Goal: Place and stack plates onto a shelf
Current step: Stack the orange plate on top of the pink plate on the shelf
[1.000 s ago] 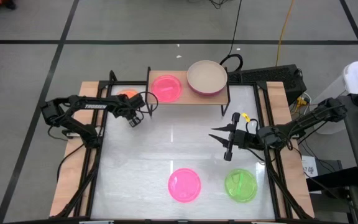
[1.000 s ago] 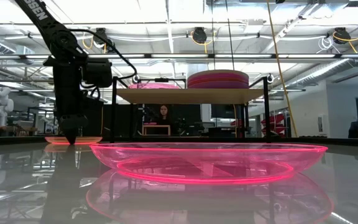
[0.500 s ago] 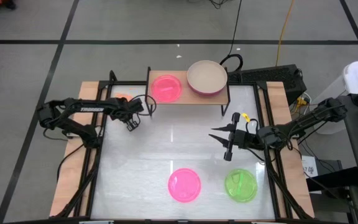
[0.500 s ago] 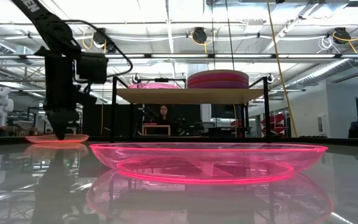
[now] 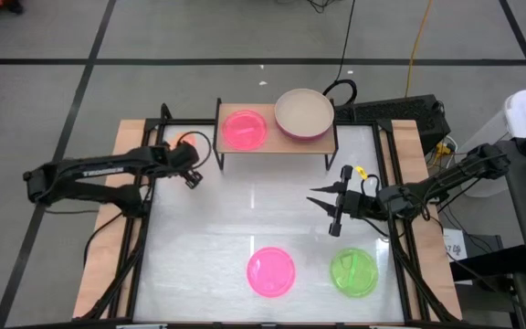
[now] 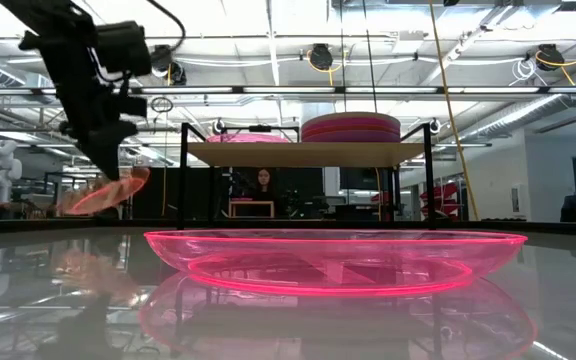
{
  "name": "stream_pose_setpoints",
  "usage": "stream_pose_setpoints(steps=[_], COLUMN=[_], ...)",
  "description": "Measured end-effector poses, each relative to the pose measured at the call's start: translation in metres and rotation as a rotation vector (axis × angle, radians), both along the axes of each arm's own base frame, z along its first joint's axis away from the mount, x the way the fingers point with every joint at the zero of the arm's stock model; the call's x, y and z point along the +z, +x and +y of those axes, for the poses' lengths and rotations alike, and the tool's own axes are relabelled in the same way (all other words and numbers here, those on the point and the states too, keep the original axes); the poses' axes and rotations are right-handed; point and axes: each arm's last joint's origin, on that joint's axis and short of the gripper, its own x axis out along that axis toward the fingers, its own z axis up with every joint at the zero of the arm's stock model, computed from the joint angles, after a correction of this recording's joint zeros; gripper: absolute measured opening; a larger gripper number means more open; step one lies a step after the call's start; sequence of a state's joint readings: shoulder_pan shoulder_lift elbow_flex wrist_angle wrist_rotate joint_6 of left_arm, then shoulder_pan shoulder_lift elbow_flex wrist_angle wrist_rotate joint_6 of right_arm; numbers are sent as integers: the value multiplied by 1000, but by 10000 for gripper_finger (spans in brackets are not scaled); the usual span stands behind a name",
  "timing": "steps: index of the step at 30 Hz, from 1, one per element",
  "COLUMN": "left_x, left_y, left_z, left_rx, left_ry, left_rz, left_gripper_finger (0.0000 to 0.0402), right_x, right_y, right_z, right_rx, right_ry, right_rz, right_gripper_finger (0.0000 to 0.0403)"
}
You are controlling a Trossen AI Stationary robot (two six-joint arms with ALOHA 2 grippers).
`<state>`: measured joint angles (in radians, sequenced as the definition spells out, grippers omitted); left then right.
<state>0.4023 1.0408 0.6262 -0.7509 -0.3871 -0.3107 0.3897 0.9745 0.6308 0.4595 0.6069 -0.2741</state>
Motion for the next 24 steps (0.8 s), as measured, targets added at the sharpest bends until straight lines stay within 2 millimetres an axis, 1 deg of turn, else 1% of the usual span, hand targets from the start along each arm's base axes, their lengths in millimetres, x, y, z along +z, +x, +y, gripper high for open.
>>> stream_pose_setpoints(steps=[4, 7, 12, 15, 20, 24], left_x=[12, 20, 40, 60, 99, 125], left_y=[-9, -12, -8, -4, 5, 24], left_z=[0, 0, 1, 2, 3, 1], left_rx=[42, 64, -11, -41, -91, -208], left_ry=[70, 129, 248, 299, 395, 463], left_rz=[-53, -118, -260, -296, -320, -323], left_gripper_finger=[1, 1, 1, 1, 1, 1], right_x=[0, 0, 0, 0, 0, 0], right_y=[0, 0, 0, 0, 0, 0], right_z=[0, 0, -1, -2, -2, -2], right_rx=[-1, -1, -26, -54, -54, -55], right_ry=[0, 0, 0, 1, 0, -1], right_rz=[0, 0, 1, 1, 1, 2], right_gripper_finger=[91, 91, 91, 91, 91, 91])
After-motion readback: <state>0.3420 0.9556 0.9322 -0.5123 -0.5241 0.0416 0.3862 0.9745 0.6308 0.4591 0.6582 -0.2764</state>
